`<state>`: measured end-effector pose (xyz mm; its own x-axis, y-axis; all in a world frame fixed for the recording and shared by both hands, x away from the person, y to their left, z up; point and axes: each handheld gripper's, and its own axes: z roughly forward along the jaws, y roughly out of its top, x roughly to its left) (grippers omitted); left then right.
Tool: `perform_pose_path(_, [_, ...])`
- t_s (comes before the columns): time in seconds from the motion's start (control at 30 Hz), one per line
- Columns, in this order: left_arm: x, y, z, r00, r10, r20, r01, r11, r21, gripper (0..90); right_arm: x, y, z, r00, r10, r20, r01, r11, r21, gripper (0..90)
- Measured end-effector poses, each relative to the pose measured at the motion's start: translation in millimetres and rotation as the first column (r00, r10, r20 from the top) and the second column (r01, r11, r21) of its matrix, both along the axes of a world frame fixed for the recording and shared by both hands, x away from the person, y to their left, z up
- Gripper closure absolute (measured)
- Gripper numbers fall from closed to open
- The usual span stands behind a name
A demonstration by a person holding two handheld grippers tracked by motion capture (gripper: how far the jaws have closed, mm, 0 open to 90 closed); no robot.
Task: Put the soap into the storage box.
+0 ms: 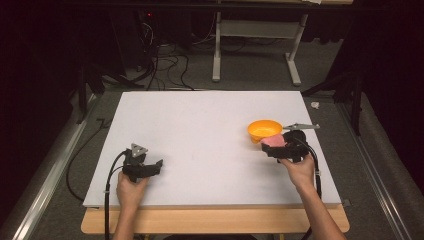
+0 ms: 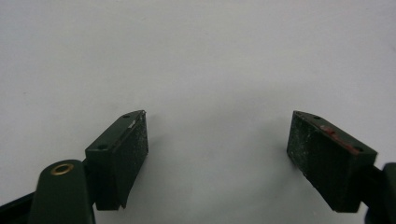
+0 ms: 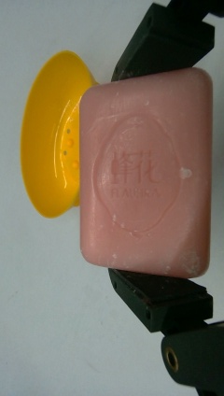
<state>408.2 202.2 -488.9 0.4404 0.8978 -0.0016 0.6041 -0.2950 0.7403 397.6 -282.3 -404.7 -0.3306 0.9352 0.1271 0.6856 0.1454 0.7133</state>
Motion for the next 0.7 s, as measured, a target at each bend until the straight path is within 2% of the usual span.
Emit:
perform_pose_path(0.17, [0.0,0.0,0.0,1.0000,0.000,0.000,0.000,1.0000,0.000,20.9,7.6,-2.4,4.6,0.9999,-0.010,-0.007,0.010,1.000,0.016,13.7])
perform_pose_path(0.27, [0.0,0.0,0.0,1.0000,0.000,0.000,0.000,1.0000,0.000,20.9,17.6,-3.2,10.0,0.9997,-0.018,-0.019,0.018,0.999,0.030,13.7])
perform_pose_path(0.7, [0.0,0.1,0.0,1.0000,0.000,0.000,0.000,1.0000,0.000,20.9,43.7,2.5,15.8,0.9979,-0.030,-0.057,0.031,0.999,0.018,13.7])
